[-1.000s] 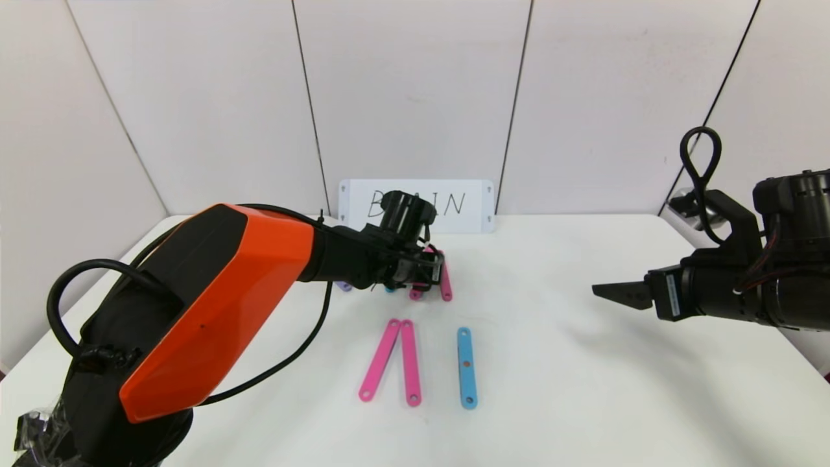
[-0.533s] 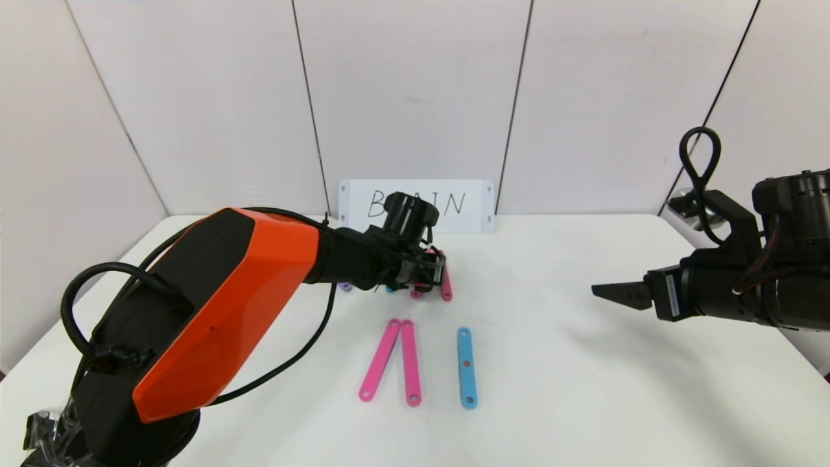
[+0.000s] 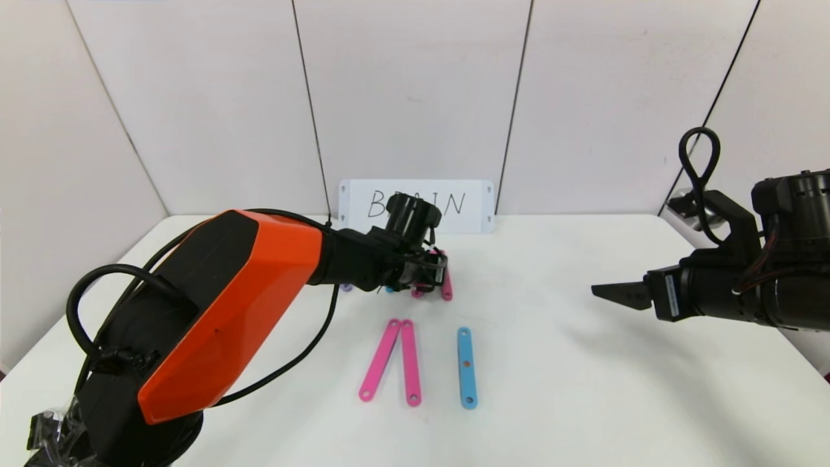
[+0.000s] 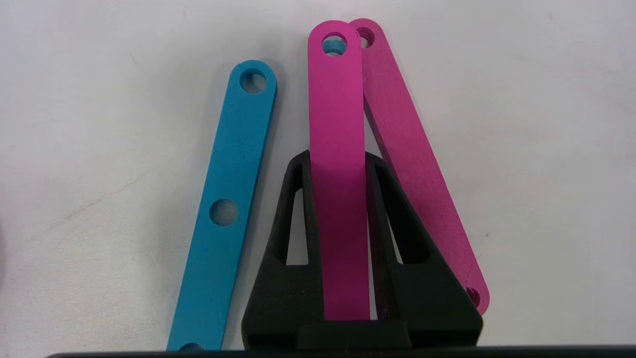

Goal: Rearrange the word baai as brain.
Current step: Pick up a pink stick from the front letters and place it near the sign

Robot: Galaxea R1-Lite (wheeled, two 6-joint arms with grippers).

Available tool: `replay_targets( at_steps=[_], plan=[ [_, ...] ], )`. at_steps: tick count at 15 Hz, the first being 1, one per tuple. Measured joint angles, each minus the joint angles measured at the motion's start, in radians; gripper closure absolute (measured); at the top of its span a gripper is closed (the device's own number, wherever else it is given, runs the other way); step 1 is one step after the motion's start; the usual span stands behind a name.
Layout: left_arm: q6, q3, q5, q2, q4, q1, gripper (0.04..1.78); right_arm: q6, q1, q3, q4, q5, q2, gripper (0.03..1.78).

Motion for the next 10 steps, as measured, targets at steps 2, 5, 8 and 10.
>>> replay_targets(
  at_steps=[2, 5, 8, 10],
  plan=[
    [-0.001, 0.000, 0.000, -0.002, 0.001, 0.001, 1.52, 0.000, 0.001, 0.001, 0.000, 0.000, 0.001, 0.08],
    [-0.002, 0.000, 0.004, -0.005, 0.003, 0.007, 1.52, -0.001, 0.004, 0.003, 0.000, 0.000, 0.002, 0.08],
    [0.000, -0.002, 0.021, -0.006, 0.003, 0.012, 1.52, -0.002, 0.006, 0.005, 0.000, 0.000, 0.002, 0.08],
    [0.000, -0.007, 0.021, -0.006, 0.002, 0.014, 1.52, -0.003, 0.006, 0.005, 0.000, 0.000, 0.002, 0.08]
  ],
)
